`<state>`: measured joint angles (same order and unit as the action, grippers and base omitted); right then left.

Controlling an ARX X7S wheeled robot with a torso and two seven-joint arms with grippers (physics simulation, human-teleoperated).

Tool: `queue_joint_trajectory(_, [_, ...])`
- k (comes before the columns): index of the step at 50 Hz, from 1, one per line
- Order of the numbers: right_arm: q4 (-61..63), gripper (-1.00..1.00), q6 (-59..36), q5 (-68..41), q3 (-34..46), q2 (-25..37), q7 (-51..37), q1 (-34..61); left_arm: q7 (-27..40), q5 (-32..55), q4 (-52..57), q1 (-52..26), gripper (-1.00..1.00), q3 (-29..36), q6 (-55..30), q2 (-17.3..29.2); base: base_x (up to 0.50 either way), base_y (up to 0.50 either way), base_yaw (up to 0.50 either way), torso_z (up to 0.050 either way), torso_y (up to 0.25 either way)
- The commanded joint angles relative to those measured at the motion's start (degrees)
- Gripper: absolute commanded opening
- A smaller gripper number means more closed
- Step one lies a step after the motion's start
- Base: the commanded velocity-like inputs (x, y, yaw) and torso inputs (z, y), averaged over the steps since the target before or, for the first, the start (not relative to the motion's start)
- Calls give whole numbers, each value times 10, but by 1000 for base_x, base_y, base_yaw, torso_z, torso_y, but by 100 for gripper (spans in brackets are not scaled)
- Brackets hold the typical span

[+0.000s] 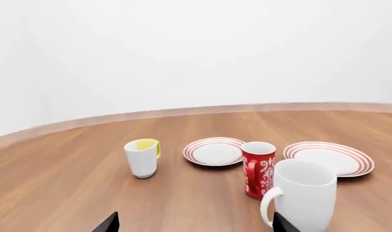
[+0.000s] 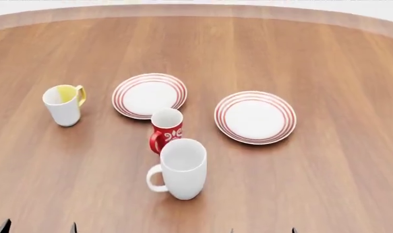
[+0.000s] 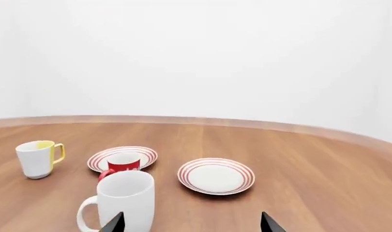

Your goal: Put the white mug on the left plate.

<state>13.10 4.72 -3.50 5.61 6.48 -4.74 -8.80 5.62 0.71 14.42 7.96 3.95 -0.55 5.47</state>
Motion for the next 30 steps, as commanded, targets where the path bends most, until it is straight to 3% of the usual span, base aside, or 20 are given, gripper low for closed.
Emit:
queue_joint_trajectory(1, [10, 100, 7, -5, 10, 9, -7, -5, 13, 0, 14, 8, 100, 7, 4, 11, 336, 0, 0, 0, 0])
queue_joint_trajectory(30, [-10, 100, 11, -22, 24, 22, -18, 9, 32, 9, 4, 2, 100, 26, 5, 26, 355, 0, 0, 0, 0])
